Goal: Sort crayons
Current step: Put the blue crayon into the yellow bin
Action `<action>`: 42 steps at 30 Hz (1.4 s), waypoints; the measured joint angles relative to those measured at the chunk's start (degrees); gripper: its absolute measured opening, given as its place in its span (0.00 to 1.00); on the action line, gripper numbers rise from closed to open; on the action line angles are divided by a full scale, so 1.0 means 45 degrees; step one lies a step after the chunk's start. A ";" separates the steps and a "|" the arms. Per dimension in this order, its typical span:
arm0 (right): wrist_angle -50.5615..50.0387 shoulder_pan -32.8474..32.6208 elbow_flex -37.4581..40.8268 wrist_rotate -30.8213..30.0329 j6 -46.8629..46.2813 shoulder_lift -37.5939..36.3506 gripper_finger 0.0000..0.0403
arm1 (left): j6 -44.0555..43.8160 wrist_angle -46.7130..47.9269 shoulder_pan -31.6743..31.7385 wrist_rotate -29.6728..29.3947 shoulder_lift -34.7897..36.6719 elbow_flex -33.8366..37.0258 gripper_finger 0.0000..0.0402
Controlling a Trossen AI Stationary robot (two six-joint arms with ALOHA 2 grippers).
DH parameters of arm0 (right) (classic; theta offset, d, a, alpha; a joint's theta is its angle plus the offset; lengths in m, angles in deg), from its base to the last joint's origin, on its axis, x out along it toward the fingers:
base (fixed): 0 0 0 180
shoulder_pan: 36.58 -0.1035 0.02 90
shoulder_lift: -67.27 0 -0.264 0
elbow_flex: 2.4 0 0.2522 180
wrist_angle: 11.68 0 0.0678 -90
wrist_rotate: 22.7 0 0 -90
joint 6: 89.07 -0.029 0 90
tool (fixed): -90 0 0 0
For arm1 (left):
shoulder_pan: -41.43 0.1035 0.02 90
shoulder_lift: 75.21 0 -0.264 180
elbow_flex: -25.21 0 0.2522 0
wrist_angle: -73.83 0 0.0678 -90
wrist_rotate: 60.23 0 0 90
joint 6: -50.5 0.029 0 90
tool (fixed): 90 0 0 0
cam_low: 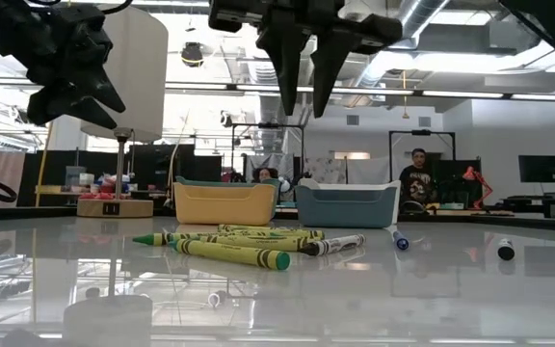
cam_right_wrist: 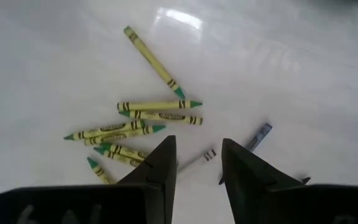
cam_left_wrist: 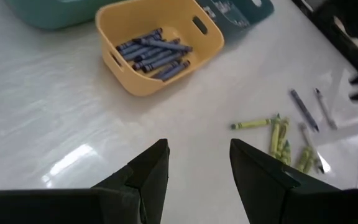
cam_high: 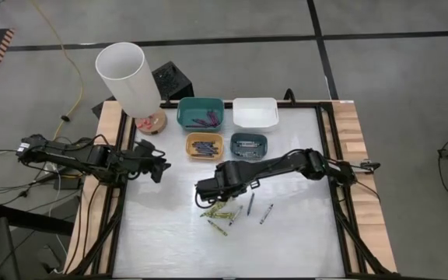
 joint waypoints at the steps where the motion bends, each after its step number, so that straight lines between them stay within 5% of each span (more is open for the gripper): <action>1: 0.0002 0.0020 0.0002 -0.0047 0.0195 -0.0085 0.30 | 0.0086 0.0001 0.0003 0.0133 0.0000 0.0003 0.40; 5: 0.0016 0.0011 0.0272 -0.0553 0.0790 -0.0610 0.30 | 0.0339 0.0005 -0.0002 0.0386 0.0000 0.0003 0.40; 9: 0.0049 -0.0075 0.2414 -0.0541 0.0179 -0.1659 0.30 | 0.0434 0.0005 0.0003 0.0389 0.0005 0.0002 0.40; 15: 0.0320 -0.0630 0.7192 0.0247 -0.3833 -0.4519 0.30 | 0.0672 0.0001 -0.0002 0.0365 0.0005 0.0000 0.40; 21: 0.3479 -0.1475 0.9980 0.0153 -0.6451 -0.5559 0.30 | 0.0661 -0.0032 0.0003 0.0041 0.0005 0.0001 0.40; 42: 0.6374 -0.1233 1.0483 0.0354 -0.6818 -0.3426 0.30 | 0.0526 -0.0042 0.0003 0.0022 0.0002 0.0003 0.40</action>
